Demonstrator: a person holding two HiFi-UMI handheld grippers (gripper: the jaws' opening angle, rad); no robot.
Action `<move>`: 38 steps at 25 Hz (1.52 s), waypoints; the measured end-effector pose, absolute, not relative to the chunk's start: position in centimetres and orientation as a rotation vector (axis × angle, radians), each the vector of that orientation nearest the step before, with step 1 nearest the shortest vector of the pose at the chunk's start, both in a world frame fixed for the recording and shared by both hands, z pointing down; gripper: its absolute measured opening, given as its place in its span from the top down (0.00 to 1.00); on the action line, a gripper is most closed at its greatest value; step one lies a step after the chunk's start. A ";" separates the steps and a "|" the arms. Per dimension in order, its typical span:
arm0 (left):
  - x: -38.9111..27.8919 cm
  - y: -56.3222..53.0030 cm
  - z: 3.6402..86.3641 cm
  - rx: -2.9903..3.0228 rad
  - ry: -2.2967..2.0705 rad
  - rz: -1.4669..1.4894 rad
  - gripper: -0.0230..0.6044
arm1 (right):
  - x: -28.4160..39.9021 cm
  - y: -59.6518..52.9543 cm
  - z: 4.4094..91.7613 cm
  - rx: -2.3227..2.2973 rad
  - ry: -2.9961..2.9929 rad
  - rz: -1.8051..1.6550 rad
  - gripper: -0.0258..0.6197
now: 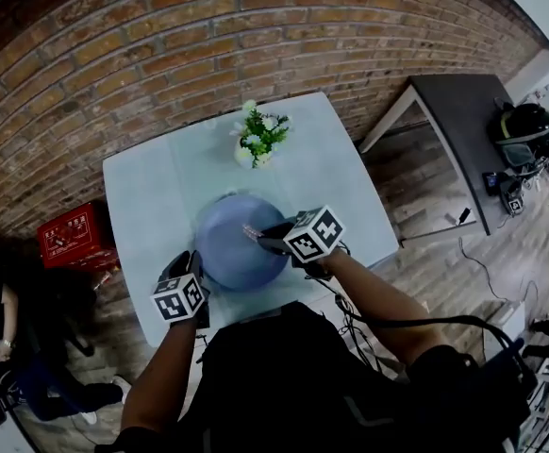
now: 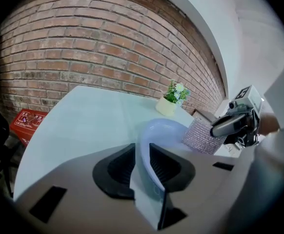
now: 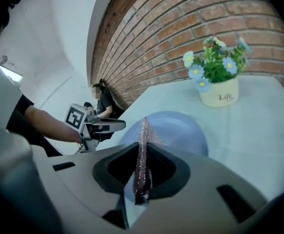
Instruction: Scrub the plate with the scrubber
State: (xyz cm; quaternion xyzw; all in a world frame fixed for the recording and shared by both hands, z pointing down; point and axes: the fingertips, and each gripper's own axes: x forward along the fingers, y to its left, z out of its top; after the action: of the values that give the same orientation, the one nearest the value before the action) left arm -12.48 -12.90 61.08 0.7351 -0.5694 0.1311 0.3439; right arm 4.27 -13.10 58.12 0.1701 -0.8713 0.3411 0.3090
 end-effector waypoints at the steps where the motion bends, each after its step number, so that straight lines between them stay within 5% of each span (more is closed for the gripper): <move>1: -12.5 -13.0 61.1 1.909 -1.479 0.345 0.82 | 4.5 -13.8 58.1 0.496 -2.311 0.880 0.86; 19: -11.2 -12.8 63.3 1.860 -1.374 0.390 0.82 | 1.9 -18.1 60.7 0.592 -2.268 0.204 0.86; 38: -10.9 -12.4 63.2 1.863 -1.330 0.364 0.88 | -1.9 -17.1 65.8 0.523 -2.182 0.588 0.86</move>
State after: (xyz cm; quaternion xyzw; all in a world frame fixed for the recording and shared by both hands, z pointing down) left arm -10.92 -12.37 63.21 0.7365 -0.5258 0.1440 0.4006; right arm -1.94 -17.05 65.76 0.2066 -0.8624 0.2324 0.3994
